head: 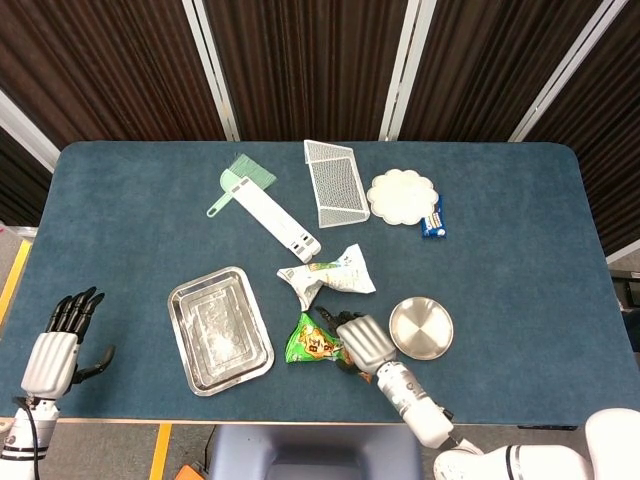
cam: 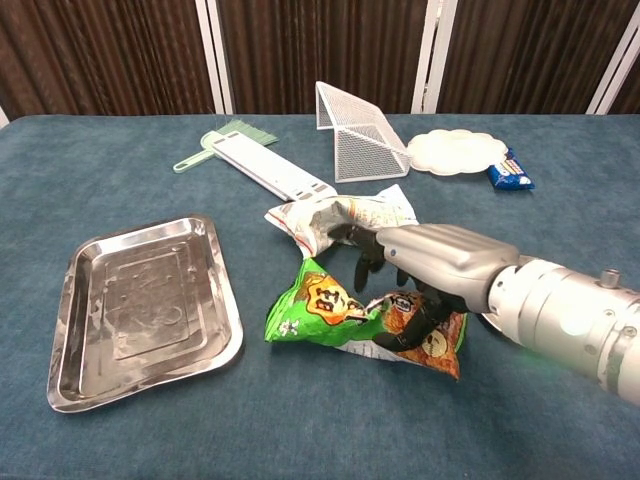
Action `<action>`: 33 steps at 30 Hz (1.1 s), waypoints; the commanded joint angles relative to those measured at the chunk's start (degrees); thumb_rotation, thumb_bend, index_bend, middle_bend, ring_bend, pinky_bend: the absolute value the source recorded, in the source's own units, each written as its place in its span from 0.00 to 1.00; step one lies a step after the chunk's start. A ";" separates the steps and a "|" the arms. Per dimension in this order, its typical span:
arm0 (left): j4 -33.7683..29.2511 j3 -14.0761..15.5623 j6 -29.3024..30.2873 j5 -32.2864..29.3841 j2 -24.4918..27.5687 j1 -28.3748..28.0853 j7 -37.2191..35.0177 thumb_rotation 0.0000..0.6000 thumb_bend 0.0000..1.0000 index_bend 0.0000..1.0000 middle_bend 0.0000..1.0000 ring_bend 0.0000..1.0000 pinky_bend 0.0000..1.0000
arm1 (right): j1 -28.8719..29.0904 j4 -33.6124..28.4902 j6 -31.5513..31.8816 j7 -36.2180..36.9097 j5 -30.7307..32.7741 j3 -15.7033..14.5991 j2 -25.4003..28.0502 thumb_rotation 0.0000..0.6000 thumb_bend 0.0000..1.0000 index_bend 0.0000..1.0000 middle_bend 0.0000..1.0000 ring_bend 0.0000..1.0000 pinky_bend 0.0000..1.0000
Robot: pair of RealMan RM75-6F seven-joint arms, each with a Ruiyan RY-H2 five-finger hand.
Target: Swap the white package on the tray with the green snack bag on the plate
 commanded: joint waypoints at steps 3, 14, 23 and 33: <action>-0.28 -0.27 0.43 0.44 0.24 0.33 0.19 1.00 0.36 0.00 0.00 0.00 0.00 | -0.56 -8.40 -2.75 7.96 0.77 0.48 11.57 1.00 0.21 0.00 0.04 0.00 0.06; -0.65 -0.72 -0.75 0.57 0.20 0.27 1.08 1.00 0.36 0.00 0.00 0.00 0.00 | 3.46 -7.23 -7.10 21.00 7.31 8.56 21.00 1.00 0.21 0.00 0.03 0.00 0.04; -0.46 -1.37 -0.22 0.58 0.46 0.68 1.94 1.00 0.36 0.00 0.00 0.00 0.00 | 19.06 11.89 -2.79 3.55 21.44 8.59 1.45 1.00 0.21 0.00 0.03 0.00 0.04; -0.20 -1.63 -1.06 0.24 0.74 0.67 2.02 1.00 0.36 0.00 0.00 0.00 0.00 | 23.83 26.98 0.40 -0.67 25.22 8.20 -10.49 1.00 0.24 0.46 0.40 0.32 0.48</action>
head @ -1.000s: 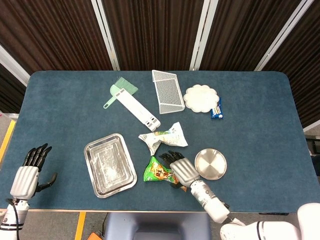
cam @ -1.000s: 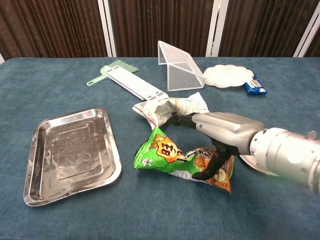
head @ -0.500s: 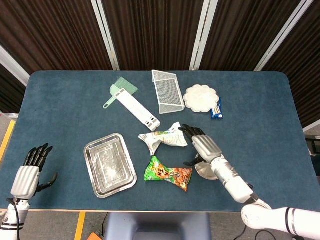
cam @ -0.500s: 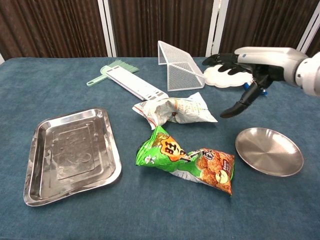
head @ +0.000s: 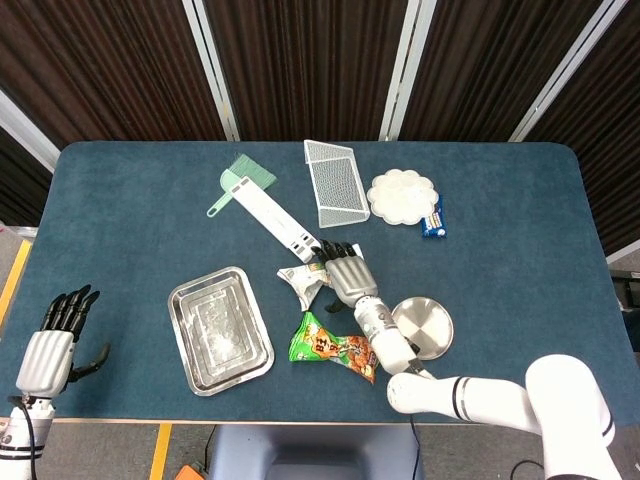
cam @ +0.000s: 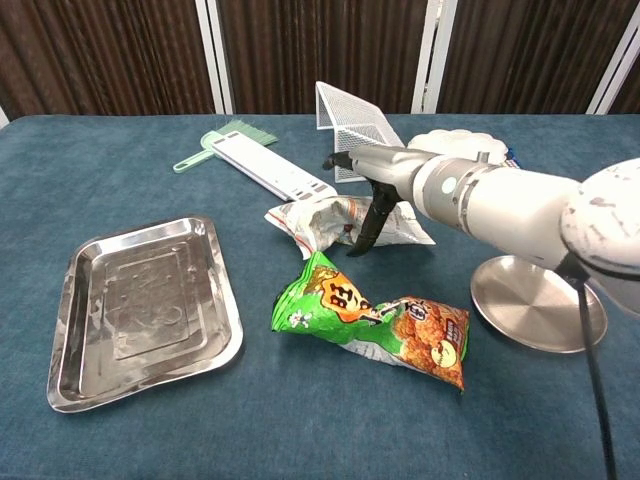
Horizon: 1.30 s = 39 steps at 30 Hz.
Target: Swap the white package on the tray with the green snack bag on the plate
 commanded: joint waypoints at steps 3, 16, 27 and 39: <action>0.08 -0.11 -0.30 -0.07 -0.07 -0.01 0.34 1.00 0.36 0.00 0.00 0.00 0.00 | 1.37 10.24 3.33 0.08 -2.20 -0.31 -7.26 1.00 0.30 0.71 0.60 0.57 0.73; -0.53 -0.06 -0.02 0.74 -0.02 0.19 1.35 1.00 0.36 0.00 0.00 0.00 0.00 | -9.17 -8.64 14.84 4.42 -13.45 -2.98 6.43 1.00 0.35 0.87 0.73 0.74 0.88; -1.52 1.00 -0.46 2.14 -0.79 0.23 3.39 1.00 0.36 0.00 0.00 0.00 0.00 | -18.62 -18.21 12.12 8.63 -17.09 -12.56 20.39 1.00 0.34 0.84 0.73 0.73 0.85; -4.42 3.64 -4.89 4.66 1.64 -1.62 1.20 1.00 0.36 0.00 0.00 0.00 0.00 | -20.61 -8.11 -0.61 23.28 -24.88 -15.40 19.71 1.00 0.33 0.10 0.33 0.28 0.49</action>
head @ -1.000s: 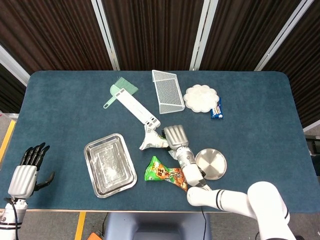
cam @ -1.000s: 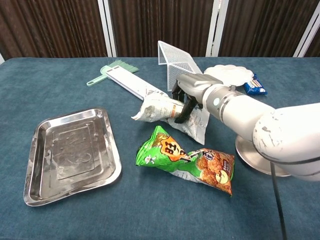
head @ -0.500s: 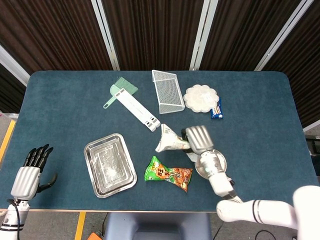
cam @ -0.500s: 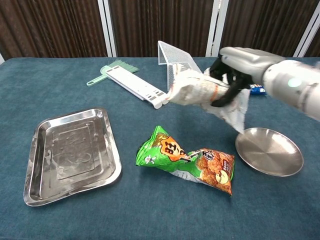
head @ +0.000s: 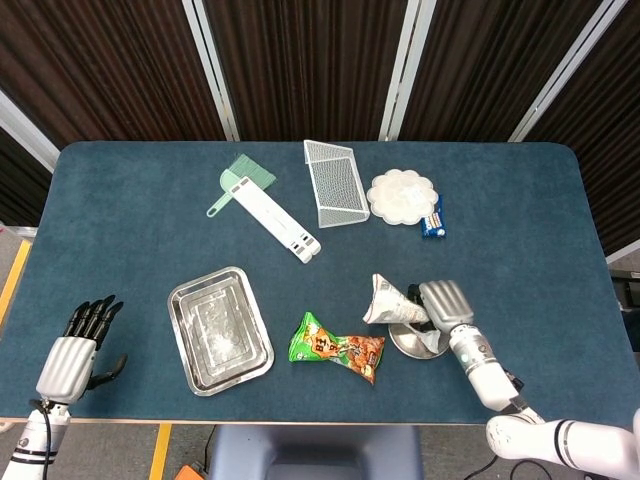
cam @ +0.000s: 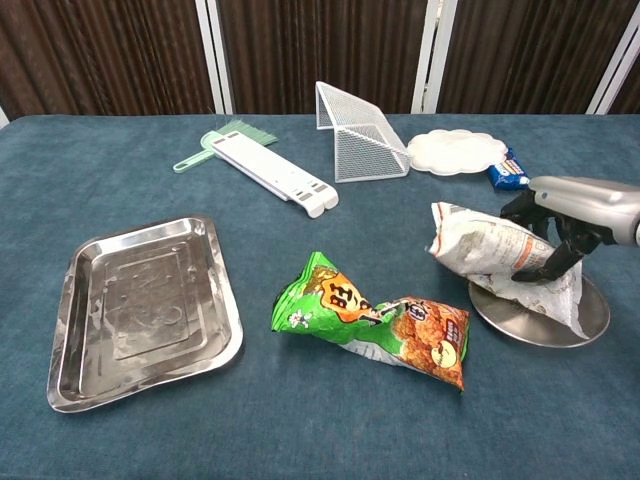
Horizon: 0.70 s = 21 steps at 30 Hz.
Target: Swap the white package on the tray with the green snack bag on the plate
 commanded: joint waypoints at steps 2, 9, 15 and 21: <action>-3.78 2.51 -3.78 3.34 3.60 -2.44 -4.35 1.00 0.36 0.00 0.00 0.00 0.00 | -0.73 -0.22 -4.88 4.20 -3.90 -1.46 3.31 1.00 0.28 0.00 0.12 0.06 0.33; -9.04 4.26 -9.59 8.97 6.56 -8.22 -4.90 1.00 0.37 0.00 0.00 0.00 0.00 | -9.54 -8.09 7.24 18.94 -17.27 -3.07 12.08 1.00 0.16 0.00 0.00 0.00 0.12; -13.45 3.39 -15.61 10.01 5.00 -12.91 -0.03 1.00 0.37 0.00 0.00 0.00 0.00 | -20.53 -5.77 24.14 25.37 -25.18 -5.87 14.55 1.00 0.16 0.00 0.00 0.00 0.06; -17.69 0.73 -20.90 9.71 -0.50 -17.83 4.00 1.00 0.37 0.00 0.00 0.00 0.00 | -24.16 -5.83 28.63 25.75 -28.63 -6.58 16.76 1.00 0.16 0.00 0.00 0.00 0.00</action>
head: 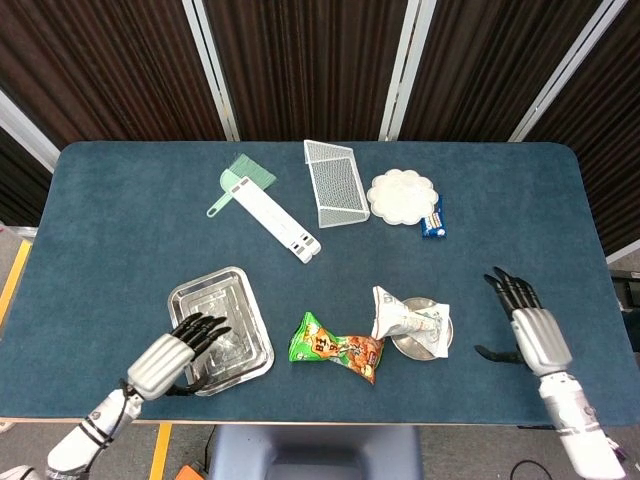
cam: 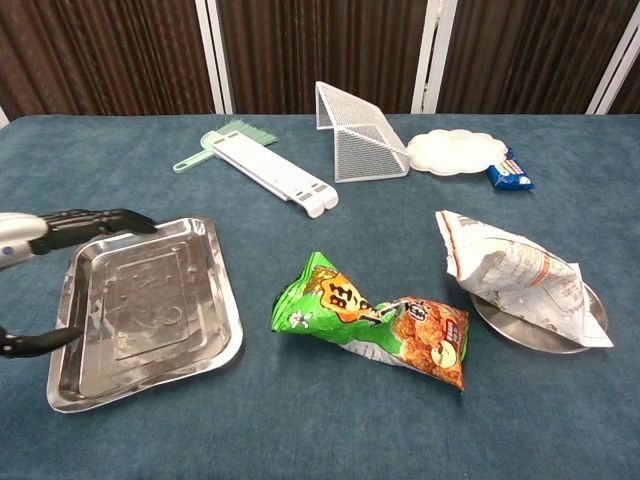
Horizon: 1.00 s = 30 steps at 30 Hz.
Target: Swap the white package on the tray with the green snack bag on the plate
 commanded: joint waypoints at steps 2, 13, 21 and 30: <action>-2.47 -3.21 -4.73 -1.23 -5.90 -4.57 2.12 1.00 0.37 0.00 0.00 0.00 0.00 | -2.69 -0.35 3.26 1.24 -3.79 -1.02 2.02 1.00 0.16 0.00 0.00 0.00 0.00; 4.41 -11.49 -16.03 -11.90 -22.68 -14.55 8.94 1.00 0.38 0.00 0.00 0.00 0.00 | -1.46 -0.31 -4.04 5.04 -1.85 0.25 4.68 1.00 0.16 0.00 0.00 0.00 0.00; 11.28 -12.16 -20.40 -18.28 -28.15 -17.87 11.25 1.00 0.38 0.00 0.00 0.00 0.01 | -1.83 -0.13 -5.01 6.79 -2.15 1.24 5.57 1.00 0.16 0.00 0.00 0.00 0.00; 15.17 -12.09 -14.65 -18.06 -31.86 -17.46 9.71 1.00 0.36 0.45 0.57 0.45 0.49 | -2.16 -0.16 -5.89 6.89 -2.88 1.79 5.60 1.00 0.16 0.00 0.00 0.00 0.00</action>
